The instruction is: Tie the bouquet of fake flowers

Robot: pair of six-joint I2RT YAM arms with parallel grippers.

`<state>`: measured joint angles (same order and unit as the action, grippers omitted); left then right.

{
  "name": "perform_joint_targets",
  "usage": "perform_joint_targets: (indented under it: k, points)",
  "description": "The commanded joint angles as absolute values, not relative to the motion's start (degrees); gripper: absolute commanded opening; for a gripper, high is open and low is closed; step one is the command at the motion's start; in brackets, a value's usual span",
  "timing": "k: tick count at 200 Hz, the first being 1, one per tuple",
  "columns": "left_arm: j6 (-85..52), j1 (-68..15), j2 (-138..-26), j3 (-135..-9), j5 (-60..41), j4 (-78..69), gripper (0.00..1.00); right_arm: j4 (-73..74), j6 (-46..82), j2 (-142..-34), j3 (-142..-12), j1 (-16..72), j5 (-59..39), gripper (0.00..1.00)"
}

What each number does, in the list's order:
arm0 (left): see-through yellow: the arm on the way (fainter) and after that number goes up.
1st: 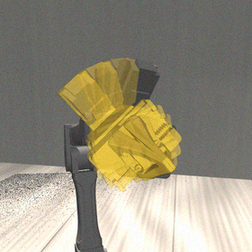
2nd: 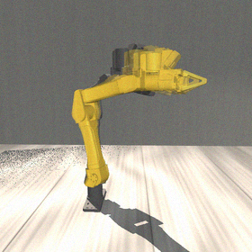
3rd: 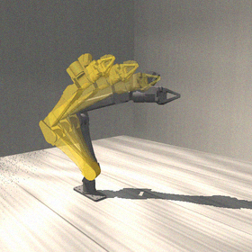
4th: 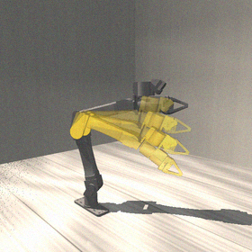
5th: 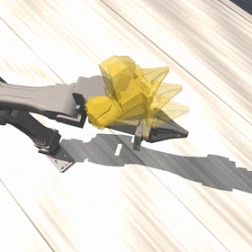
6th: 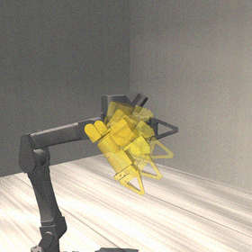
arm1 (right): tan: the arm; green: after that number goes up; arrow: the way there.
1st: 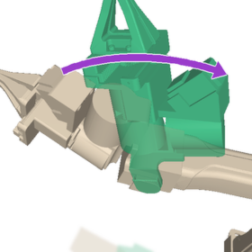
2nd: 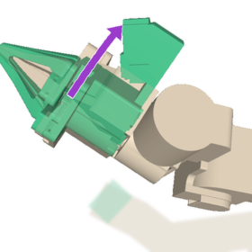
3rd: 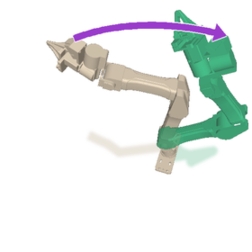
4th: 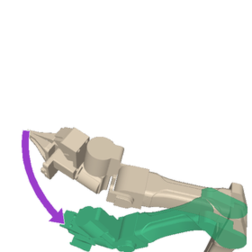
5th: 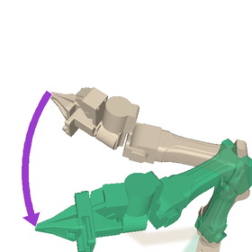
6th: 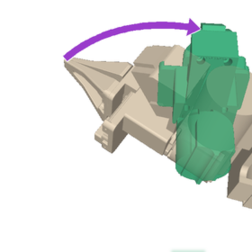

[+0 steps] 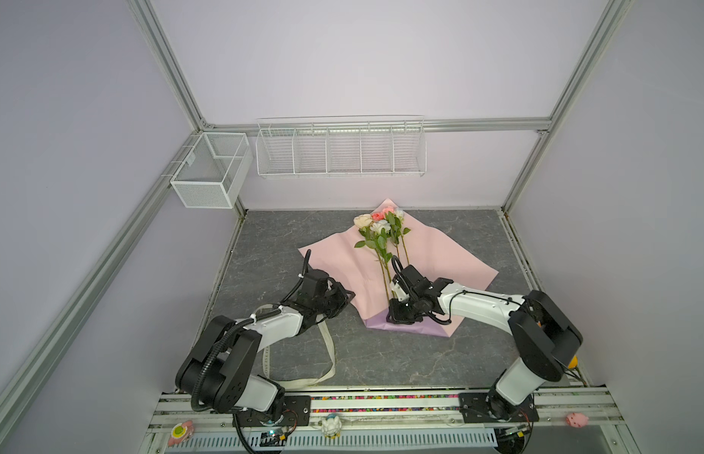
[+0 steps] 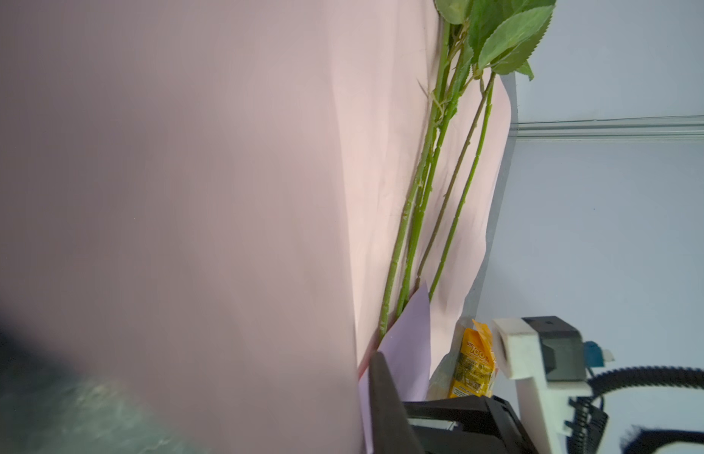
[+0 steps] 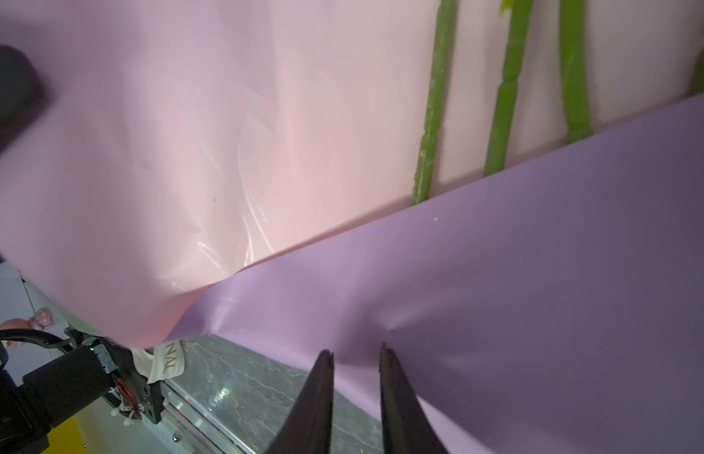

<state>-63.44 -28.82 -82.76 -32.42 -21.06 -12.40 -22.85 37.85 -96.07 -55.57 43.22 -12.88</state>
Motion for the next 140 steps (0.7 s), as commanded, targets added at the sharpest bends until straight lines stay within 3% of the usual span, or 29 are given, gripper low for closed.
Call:
perform_joint_targets:
  k: [1, 140]
  points:
    - [-62.58, -29.18, -81.90, -34.92, -19.87, -9.71, 0.06, -24.80, 36.67, -97.75, -56.43, 43.51, -11.89, 0.24]
    - [-54.96, -32.21, -80.16, -44.86, -20.89, 1.27, 0.05, -22.09, 36.92, -98.27, -55.03, 43.55, -12.02, 0.24]
